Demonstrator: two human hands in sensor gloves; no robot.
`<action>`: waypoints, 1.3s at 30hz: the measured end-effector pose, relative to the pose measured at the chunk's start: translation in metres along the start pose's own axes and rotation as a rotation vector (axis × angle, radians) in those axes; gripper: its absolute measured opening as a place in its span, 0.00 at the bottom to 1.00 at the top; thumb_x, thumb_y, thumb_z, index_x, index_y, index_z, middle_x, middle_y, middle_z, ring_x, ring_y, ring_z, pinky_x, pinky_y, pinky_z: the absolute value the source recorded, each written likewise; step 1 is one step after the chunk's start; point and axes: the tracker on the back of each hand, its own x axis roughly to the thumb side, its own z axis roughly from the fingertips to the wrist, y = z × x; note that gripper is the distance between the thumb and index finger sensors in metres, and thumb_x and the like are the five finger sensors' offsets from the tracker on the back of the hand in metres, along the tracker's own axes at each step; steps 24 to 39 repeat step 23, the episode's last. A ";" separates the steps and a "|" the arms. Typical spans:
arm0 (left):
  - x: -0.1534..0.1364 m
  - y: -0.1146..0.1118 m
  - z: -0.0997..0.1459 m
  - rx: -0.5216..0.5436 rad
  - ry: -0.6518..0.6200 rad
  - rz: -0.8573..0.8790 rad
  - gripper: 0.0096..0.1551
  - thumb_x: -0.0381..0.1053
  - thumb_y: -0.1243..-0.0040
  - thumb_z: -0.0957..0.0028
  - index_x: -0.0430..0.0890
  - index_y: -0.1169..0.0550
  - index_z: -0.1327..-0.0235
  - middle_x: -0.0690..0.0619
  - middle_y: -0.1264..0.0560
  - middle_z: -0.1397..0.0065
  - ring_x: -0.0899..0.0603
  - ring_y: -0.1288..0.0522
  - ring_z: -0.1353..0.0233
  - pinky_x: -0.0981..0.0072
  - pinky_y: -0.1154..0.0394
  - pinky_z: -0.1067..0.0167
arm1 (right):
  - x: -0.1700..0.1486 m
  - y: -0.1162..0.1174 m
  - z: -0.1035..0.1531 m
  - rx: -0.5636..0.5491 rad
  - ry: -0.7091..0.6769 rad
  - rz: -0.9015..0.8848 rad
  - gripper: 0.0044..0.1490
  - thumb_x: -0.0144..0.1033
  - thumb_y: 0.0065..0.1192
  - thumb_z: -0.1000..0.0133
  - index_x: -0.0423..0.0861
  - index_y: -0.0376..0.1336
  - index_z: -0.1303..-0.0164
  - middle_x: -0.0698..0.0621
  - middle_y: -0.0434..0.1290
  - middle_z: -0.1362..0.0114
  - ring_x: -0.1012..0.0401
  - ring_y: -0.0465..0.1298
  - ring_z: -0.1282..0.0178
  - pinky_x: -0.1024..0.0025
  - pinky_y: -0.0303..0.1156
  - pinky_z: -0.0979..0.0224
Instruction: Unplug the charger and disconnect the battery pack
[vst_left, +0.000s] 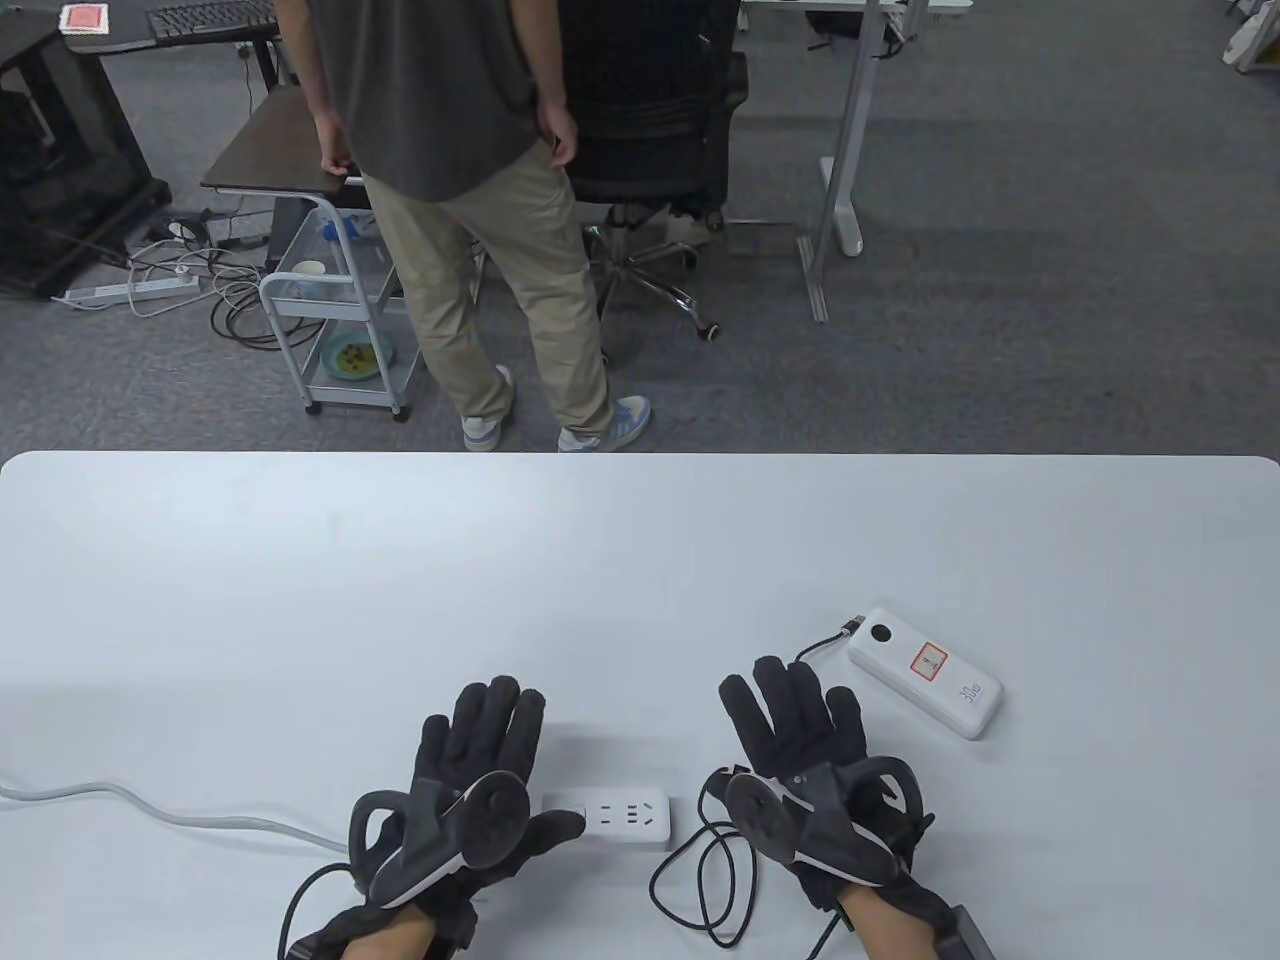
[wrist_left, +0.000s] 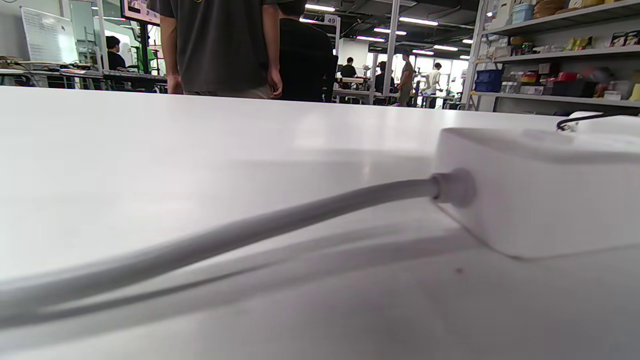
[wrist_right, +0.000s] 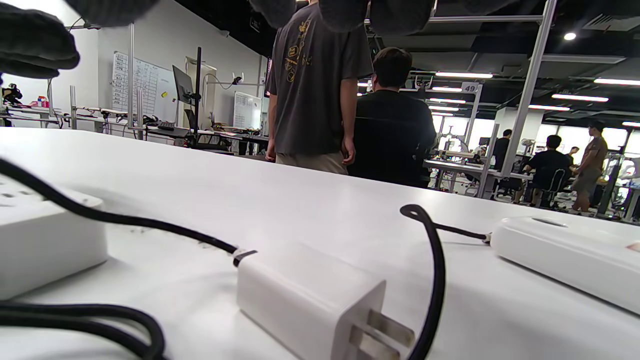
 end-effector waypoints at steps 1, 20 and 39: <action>-0.002 -0.003 -0.003 -0.021 0.005 -0.001 0.69 0.89 0.63 0.67 0.59 0.57 0.11 0.54 0.59 0.06 0.39 0.53 0.05 0.37 0.48 0.14 | -0.001 0.001 0.000 0.002 -0.004 -0.008 0.54 0.65 0.37 0.49 0.51 0.40 0.13 0.36 0.42 0.09 0.36 0.52 0.15 0.29 0.52 0.23; -0.005 -0.018 -0.018 -0.090 0.006 -0.049 0.67 0.88 0.62 0.65 0.59 0.54 0.11 0.54 0.56 0.06 0.40 0.51 0.05 0.37 0.48 0.14 | -0.006 0.011 0.000 0.065 -0.006 -0.010 0.54 0.64 0.40 0.48 0.51 0.41 0.14 0.36 0.42 0.09 0.36 0.53 0.15 0.29 0.52 0.23; -0.006 -0.014 -0.014 -0.077 0.006 -0.076 0.67 0.88 0.62 0.65 0.59 0.54 0.11 0.54 0.55 0.06 0.40 0.51 0.05 0.37 0.48 0.15 | -0.003 0.011 0.000 0.063 -0.012 0.007 0.54 0.64 0.40 0.49 0.50 0.41 0.14 0.36 0.42 0.09 0.36 0.53 0.15 0.29 0.52 0.23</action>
